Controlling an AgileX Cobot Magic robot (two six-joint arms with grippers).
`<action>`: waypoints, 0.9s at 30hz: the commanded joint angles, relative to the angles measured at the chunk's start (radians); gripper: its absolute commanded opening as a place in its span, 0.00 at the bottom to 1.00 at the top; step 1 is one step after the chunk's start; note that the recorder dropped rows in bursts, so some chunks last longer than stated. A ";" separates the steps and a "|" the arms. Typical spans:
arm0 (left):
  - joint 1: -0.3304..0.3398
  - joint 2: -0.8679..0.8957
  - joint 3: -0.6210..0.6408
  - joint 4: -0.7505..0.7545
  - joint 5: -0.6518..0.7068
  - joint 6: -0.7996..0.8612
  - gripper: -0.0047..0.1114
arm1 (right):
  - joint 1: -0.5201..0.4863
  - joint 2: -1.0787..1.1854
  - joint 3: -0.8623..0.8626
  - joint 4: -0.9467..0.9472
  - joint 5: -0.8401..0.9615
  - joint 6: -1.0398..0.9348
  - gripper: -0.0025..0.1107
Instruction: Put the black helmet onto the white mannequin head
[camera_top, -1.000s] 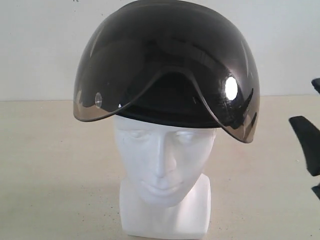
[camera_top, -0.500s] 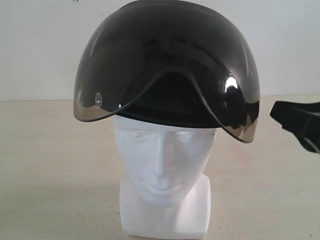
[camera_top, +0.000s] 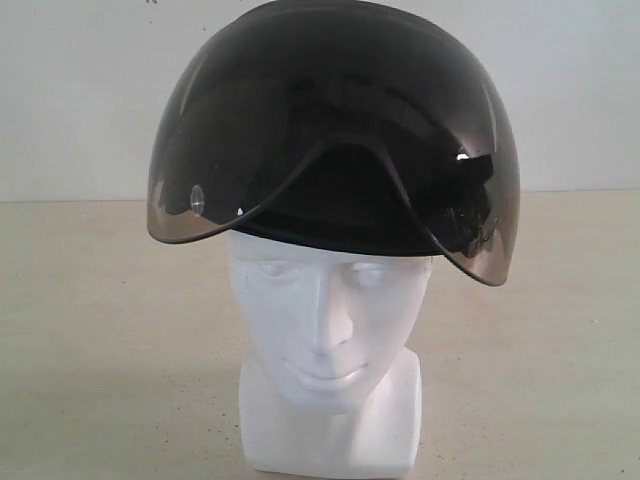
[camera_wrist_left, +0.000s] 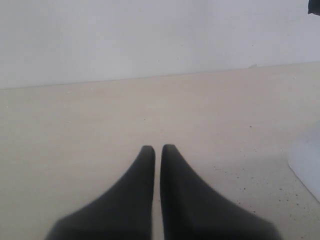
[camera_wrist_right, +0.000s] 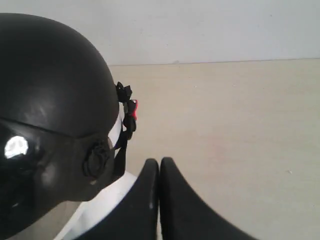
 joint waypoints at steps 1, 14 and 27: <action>0.000 -0.004 -0.003 -0.008 -0.004 0.002 0.08 | 0.019 0.067 -0.184 -0.031 0.137 0.035 0.02; 0.000 -0.004 -0.003 -0.008 -0.004 0.002 0.08 | 0.020 0.392 -0.590 0.115 0.327 0.003 0.02; 0.000 -0.004 -0.003 -0.008 -0.004 0.002 0.08 | 0.019 0.503 -0.782 0.229 0.409 -0.014 0.02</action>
